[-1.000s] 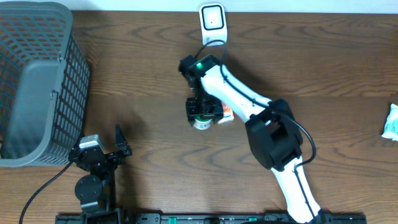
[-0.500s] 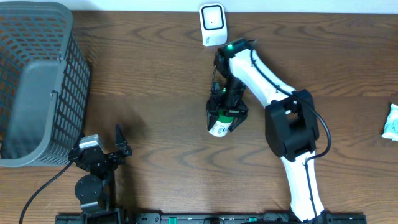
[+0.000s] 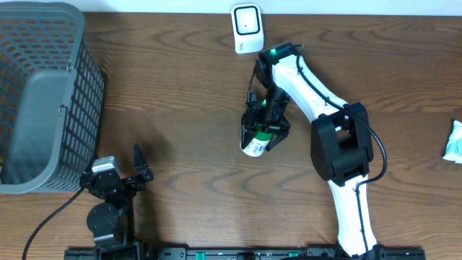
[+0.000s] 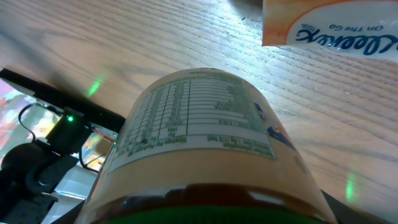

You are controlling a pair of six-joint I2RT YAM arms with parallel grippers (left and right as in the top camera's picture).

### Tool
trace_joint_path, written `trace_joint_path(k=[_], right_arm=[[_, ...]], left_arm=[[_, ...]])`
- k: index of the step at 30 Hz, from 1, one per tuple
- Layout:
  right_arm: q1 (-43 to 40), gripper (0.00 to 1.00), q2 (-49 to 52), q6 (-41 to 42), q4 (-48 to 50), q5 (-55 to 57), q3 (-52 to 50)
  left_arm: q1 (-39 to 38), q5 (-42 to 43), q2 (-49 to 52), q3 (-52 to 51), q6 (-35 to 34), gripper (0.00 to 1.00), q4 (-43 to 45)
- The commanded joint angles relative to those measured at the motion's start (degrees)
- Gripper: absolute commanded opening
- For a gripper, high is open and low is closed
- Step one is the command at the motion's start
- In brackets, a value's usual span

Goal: Scan the item barcode
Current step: 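Raise the jar under the white scanner and hold it there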

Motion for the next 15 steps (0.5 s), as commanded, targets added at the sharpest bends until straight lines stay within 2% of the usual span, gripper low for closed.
trace_joint_path(k=[1,9,15], right_arm=[[0.13,0.57,0.46,-1.2,-0.26,-3.26,1.25],[0.15,0.57,-1.38,-1.29,-0.26,-3.91,3.8],[0.15,0.56,-7.23,-1.4,-0.24,-3.63,9.05]], left_arm=[[-0.24,0.33,-0.35,-1.09,0.33,0.98,-1.66],[-0.24,0.33,-0.35,-1.09,0.33,0.98,-1.64],[-0.24,0.33,-0.35,-1.09,0.33,0.98,-1.66]])
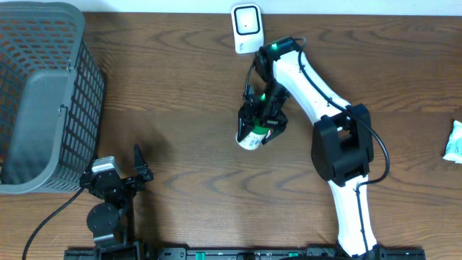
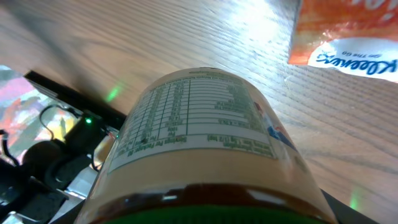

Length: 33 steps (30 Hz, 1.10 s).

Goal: Scan the item barcode
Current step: 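Raise the jar under the white scanner and hold it there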

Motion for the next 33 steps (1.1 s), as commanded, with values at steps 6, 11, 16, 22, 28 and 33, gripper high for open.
trace_joint_path(k=[6,11,16,22,28,33], right_arm=[[0.26,0.54,-15.19,1.66,1.36,9.29,9.97],[0.52,0.55,-24.13,4.46,12.7,23.63,11.76],[0.55,0.54,-25.97,4.46,23.34,30.58,11.76],[0.79,0.52,-23.93,4.46,34.38,38.49,11.37],[0.94,0.52,-19.85,4.35,47.91,45.7,9.57],[0.96,0.51,-13.94,1.07,57.42,46.71,9.55]], left_arm=[[-0.24,0.31,-0.35,-1.09,0.33,0.98,-1.64],[-0.24,0.31,-0.35,-1.09,0.33,0.98,-1.66],[-0.24,0.33,-0.35,-1.09,0.33,0.98,-1.66],[-0.24,0.31,-0.35,-1.09,0.33,0.98,-1.66],[-0.24,0.33,-0.35,-1.09,0.33,0.98,-1.64],[-0.24,0.33,-0.35,-1.09,0.33,0.98,-1.66]])
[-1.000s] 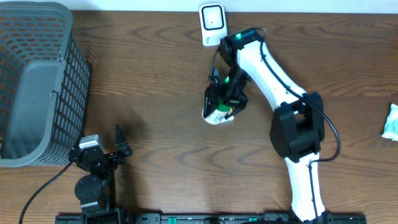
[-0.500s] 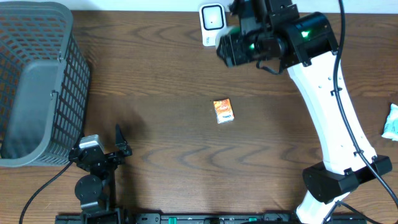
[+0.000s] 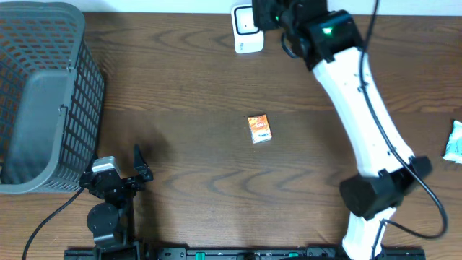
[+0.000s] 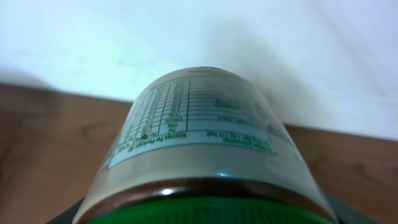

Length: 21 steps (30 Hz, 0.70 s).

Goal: Scan the item barcode
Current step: 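Raise the jar under the white scanner and hold it there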

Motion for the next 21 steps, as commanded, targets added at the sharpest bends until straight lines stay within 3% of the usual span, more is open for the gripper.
trace_joint_path(k=[1,9,21], right_arm=[[0.59,0.51,5.09,-3.39,5.88,3.28,-0.39],[0.59,0.51,16.57,-7.28,25.4,5.68,-0.39],[0.68,0.51,28.79,-10.25,43.98,6.88,-0.39]], left_arm=[[-0.24,0.33,-0.35,-1.09,0.35,0.98,-1.66],[-0.24,0.33,-0.35,-1.09,0.35,0.98,-1.66],[-0.24,0.33,-0.35,-1.09,0.35,0.98,-1.66]])
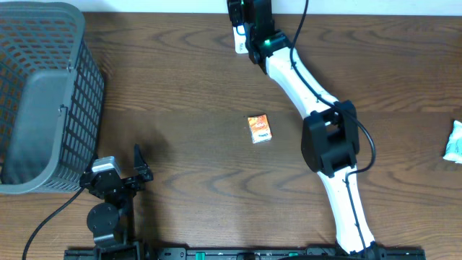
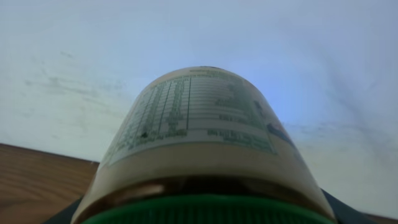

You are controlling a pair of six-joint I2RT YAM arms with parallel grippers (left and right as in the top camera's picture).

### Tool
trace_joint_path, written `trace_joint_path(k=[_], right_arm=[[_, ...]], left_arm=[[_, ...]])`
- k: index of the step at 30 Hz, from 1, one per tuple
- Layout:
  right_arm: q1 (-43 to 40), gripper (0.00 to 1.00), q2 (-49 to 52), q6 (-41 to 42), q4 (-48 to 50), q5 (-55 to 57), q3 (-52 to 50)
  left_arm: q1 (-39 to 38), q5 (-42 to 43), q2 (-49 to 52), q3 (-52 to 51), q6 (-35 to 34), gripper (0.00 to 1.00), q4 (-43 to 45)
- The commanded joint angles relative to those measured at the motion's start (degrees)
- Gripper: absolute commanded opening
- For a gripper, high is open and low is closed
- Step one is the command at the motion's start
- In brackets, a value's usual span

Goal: Scan the item barcode
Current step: 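Raise the jar under the white scanner and hold it there, then set the jar down at the right edge and release it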

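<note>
A bottle (image 2: 199, 124) with a green cap and a white nutrition label fills the right wrist view, a pale wall behind it. My right gripper (image 1: 245, 13) is shut on the bottle at the far edge of the table, right over the white scanner (image 1: 239, 42), which shows only as a sliver beside the arm. From overhead the bottle itself is hidden by the wrist. My left gripper (image 1: 141, 165) rests at the near left, open and holding nothing.
A grey mesh basket (image 1: 79, 87) stands at the far left. An orange tissue pack (image 1: 259, 128) lies mid-table. A white-green packet (image 1: 455, 141) sits at the right edge. The right arm stretches from the near edge to the back.
My right gripper, still holding the bottle, has shifted left from just right of the scanner to directly over it. The wrist view now shows mostly wall instead of table.
My right gripper held the bottle above the middle of the table, hiding the tissue pack. Then it stood a little further back and left. Later it was at the back edge beside the scanner, the tissue pack uncovered, and now it is over the scanner.
</note>
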Motion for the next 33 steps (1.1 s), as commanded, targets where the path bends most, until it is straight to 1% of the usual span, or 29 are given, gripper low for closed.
trace_joint_path(k=[1,5,13,16,20,24,26,30,33], right_arm=[[0.68,0.51,2.45,-1.92,2.05,1.14,0.35],[0.57,0.52,4.79,-1.92,2.91,1.42,0.35],[0.44,0.53,4.96,-2.45,2.38,1.6,0.37],[0.5,0.56,4.0,-2.64,-0.13,1.6,0.37],[0.31,0.53,-0.52,-2.8,-9.6,1.81,0.37],[-0.81,0.49,-7.34,-2.78,-21.59,3.1,0.37],[-1.66,0.49,-11.23,-2.75,-28.2,4.13,0.37],[-4.87,0.51,-18.6,-1.68,-43.28,6.86,0.37],[-9.44,0.51,-21.88,1.22,-56.94,6.78,0.37]], left_arm=[[-0.24,0.33,-0.37,-1.09,0.35,0.98,-1.62],[-0.24,0.31,-0.37,-1.09,0.35,0.98,-1.62],[-0.24,0.33,-0.37,-1.09,0.35,0.98,-1.64],[-0.24,0.31,-0.37,-1.09,0.35,0.98,-1.64],[-0.24,0.33,-0.37,-1.09,0.35,0.98,-1.64],[-0.24,0.31,-0.37,-1.09,0.35,0.98,-1.64],[-0.24,0.33,-0.37,-1.09,0.35,0.98,-1.64],[-0.24,0.33,-0.37,-1.09,0.35,0.98,-1.64],[-0.24,0.33,-0.37,-1.09,0.35,0.98,-1.64]])
